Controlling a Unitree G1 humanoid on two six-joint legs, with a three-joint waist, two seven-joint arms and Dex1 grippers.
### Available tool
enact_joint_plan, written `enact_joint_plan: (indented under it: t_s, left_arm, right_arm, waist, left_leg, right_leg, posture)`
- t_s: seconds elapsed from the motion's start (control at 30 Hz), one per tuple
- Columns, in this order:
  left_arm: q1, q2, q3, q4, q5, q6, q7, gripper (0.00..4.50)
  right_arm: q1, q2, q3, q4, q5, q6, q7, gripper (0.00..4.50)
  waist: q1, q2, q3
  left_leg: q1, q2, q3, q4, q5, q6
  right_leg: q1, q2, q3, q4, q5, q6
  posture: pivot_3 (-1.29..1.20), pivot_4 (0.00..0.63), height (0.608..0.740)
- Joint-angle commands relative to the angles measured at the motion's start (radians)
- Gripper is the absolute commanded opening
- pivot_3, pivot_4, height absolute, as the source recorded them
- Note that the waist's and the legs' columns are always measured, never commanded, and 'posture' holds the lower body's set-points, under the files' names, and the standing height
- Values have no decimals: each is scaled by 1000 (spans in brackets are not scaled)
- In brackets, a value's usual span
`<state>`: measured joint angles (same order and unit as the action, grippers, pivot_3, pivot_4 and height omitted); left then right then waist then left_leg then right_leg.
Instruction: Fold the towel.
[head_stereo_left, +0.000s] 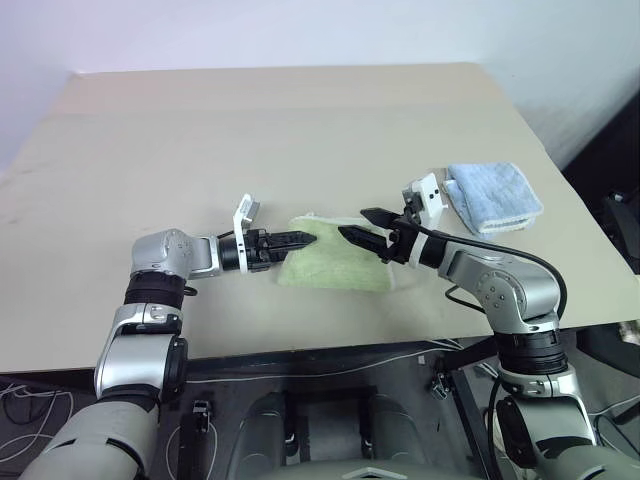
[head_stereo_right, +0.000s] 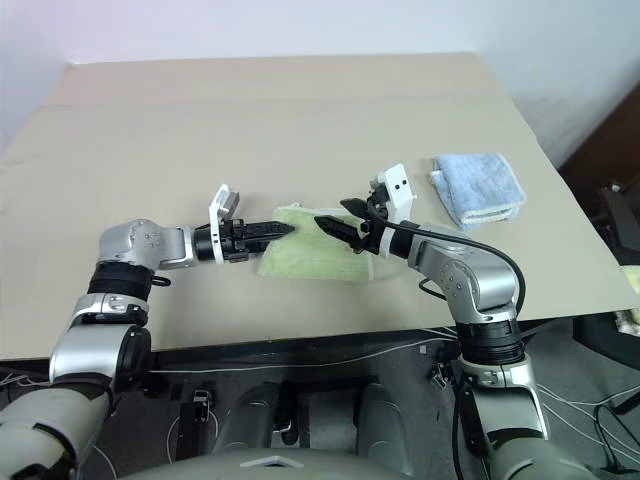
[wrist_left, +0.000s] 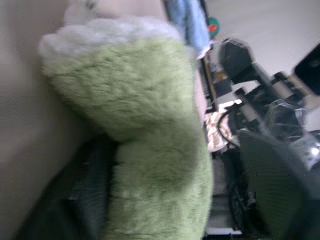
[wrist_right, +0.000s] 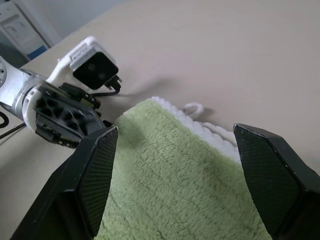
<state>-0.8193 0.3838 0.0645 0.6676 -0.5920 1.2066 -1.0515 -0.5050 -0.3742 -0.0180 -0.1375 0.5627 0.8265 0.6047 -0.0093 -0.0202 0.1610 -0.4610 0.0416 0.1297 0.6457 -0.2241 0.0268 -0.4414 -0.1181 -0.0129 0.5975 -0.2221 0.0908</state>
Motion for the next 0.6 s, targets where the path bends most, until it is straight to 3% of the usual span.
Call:
enact_joint_plan:
  t_s: [0.03,0.23,0.3,0.6]
  left_arm:
    - [16,-15,-63,12,20,24,-29,2535]
    - [14,-13,-80,12,41,-1,-31,453]
    - [9,-8,-70,14,39,3,-33,31]
    - [-6,93,5,-32,6,19,-42,31]
  right_arm:
    - [-12,-5,-35,-32,7,-17,-14,3877]
    - [-21,-2,-31,-14,3,-28,-19,3877]
    - [-26,0,-28,-5,0,-32,-19,3877]
    - [-34,7,-44,1,16,-35,-26,3877]
  waist:
    - [-1,0,0]
    - [1,1,-1]
    - [0,1,-1]
    - [-11,1,0]
  left_leg:
    - [0,0,0,0,0,0]
    - [1,0,-1,2,1,3]
    - [3,0,-2,3,0,2]
    - [3,2,-2,3,2,3]
  right_leg:
    - [0,0,0,0,0,0]
    - [2,0,-3,0,0,0]
    - [5,0,-4,1,0,0]
    - [4,2,-4,2,1,2]
  posture:
    - [0,150,740]
    - [0,150,740]
    - [0,150,740]
    - [0,150,740]
